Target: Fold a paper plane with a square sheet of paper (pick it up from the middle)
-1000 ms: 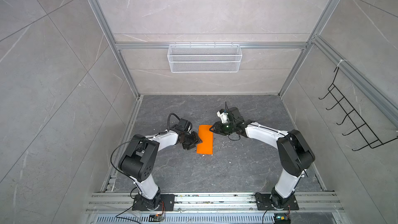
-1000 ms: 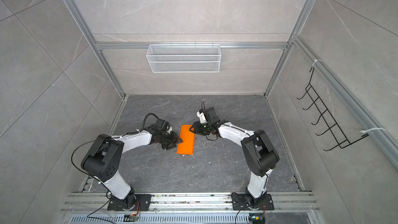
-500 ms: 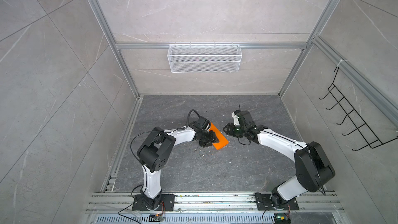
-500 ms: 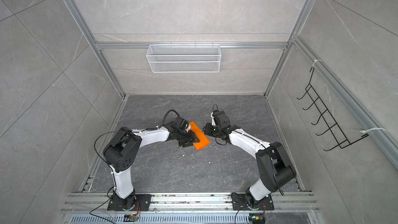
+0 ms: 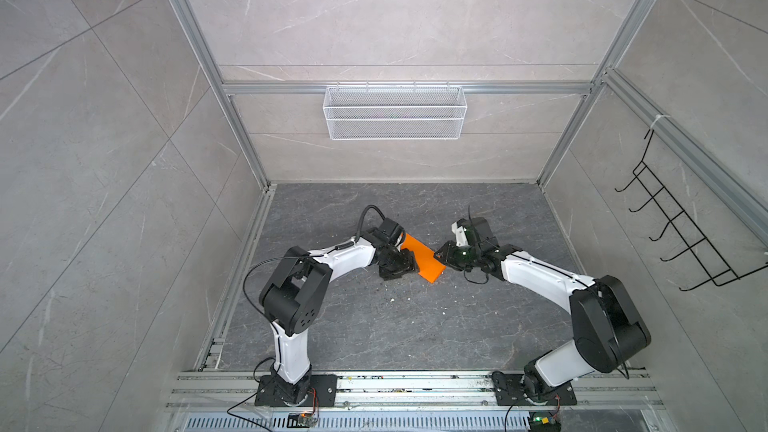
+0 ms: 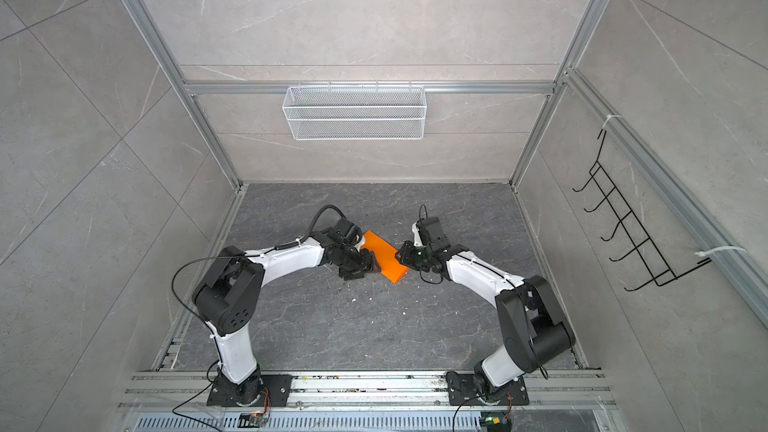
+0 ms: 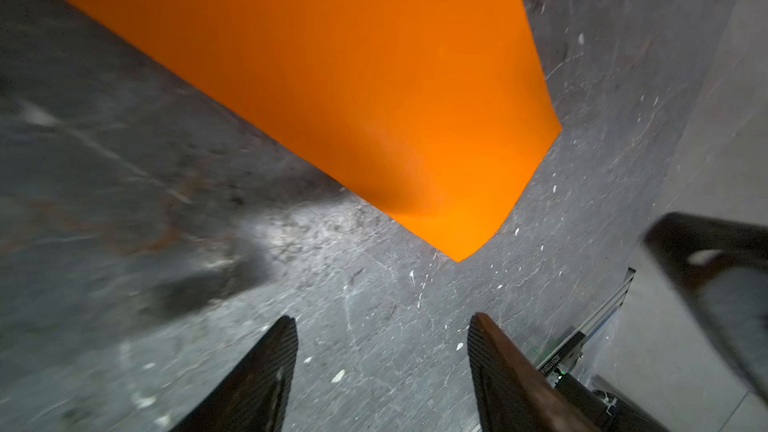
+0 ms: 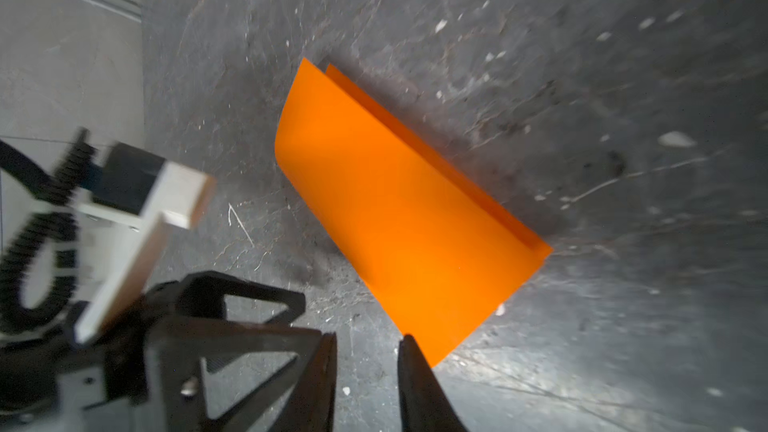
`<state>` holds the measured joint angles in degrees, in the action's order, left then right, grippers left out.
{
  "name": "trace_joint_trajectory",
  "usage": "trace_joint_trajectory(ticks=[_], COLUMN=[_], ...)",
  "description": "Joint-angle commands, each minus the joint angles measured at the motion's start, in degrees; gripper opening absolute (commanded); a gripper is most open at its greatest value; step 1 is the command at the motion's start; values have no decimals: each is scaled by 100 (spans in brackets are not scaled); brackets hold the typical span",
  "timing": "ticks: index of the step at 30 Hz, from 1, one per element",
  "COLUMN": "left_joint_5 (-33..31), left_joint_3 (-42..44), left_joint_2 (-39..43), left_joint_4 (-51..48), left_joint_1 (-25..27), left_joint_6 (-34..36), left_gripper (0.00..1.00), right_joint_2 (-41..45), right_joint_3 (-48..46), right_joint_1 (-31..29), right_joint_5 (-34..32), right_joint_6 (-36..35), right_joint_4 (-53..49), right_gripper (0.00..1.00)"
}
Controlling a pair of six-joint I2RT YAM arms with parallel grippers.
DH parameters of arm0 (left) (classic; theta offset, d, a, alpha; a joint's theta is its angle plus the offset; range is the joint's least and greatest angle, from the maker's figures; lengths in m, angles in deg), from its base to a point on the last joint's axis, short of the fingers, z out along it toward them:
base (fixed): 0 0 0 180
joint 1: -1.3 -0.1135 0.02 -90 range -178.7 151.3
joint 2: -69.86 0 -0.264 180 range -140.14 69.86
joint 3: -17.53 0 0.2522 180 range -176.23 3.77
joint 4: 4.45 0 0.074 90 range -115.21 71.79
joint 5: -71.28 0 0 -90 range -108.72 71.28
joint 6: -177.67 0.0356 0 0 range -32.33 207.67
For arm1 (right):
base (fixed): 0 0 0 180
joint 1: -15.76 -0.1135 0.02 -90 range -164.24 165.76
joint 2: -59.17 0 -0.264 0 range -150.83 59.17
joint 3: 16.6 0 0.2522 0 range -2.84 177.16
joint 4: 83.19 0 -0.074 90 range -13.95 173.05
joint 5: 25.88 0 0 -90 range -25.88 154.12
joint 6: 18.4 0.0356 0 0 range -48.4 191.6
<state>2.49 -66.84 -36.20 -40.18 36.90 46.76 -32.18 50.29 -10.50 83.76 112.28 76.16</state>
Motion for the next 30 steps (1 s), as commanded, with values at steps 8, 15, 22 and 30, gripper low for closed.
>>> trace_joint_trajectory(ticks=[8,15,22,30], left_joint_5=[316,695,577,348], left_joint_3=[-608,-751,-788,-854], left_joint_2=[-536,-958,-1129,-1171], left_joint_4=[466,648,547,370], left_joint_1=[-379,-378,-378,-392], left_joint_6=[584,619,623,573], left_gripper=[40,26,18,14], right_joint_2=[-1251,-1647,-1876,-2044], right_joint_3=[547,836,985,1031], right_joint_1=[-406,-403,-402,-406], right_joint_5=[494,519,567,397], right_joint_6=[977,977,872,795], right_joint_4=[663,550,371,177], right_gripper=[13,11,11,10])
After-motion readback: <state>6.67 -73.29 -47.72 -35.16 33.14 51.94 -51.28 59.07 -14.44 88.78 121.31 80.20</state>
